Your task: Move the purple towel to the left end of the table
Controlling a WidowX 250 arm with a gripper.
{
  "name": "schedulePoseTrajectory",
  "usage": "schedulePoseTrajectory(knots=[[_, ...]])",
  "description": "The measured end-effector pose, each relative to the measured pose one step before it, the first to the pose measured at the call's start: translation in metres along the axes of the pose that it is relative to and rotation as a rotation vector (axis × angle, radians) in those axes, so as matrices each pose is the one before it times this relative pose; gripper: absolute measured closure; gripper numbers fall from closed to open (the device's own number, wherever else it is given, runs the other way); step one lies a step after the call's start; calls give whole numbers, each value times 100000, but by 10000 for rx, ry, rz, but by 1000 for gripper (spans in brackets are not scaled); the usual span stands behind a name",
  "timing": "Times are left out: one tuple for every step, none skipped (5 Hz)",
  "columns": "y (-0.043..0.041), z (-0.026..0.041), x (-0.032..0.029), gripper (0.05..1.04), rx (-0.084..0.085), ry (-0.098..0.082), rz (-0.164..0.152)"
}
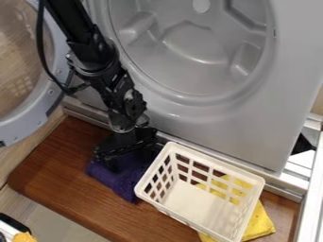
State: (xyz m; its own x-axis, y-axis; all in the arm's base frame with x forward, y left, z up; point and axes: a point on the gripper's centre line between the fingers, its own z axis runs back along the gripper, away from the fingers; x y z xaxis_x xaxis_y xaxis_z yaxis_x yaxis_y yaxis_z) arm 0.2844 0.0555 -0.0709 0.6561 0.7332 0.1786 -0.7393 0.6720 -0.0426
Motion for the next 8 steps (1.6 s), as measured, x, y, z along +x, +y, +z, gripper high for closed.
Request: schedulePoseTrajectory(knots=[[625,-159,340,83,347,39,114],[1392,-118,1100,83,202,-13,497],[2520,-31,1051,83,402,27,606],[2073,-274,1356,83,183,-63,678],[1531,-213,893,83,155,6,548],[-30,-4,-55,83,-67,99,86],[-705,99,-570,83,-83,76,-258],[-873,352,-395,85,-237,18,-291]])
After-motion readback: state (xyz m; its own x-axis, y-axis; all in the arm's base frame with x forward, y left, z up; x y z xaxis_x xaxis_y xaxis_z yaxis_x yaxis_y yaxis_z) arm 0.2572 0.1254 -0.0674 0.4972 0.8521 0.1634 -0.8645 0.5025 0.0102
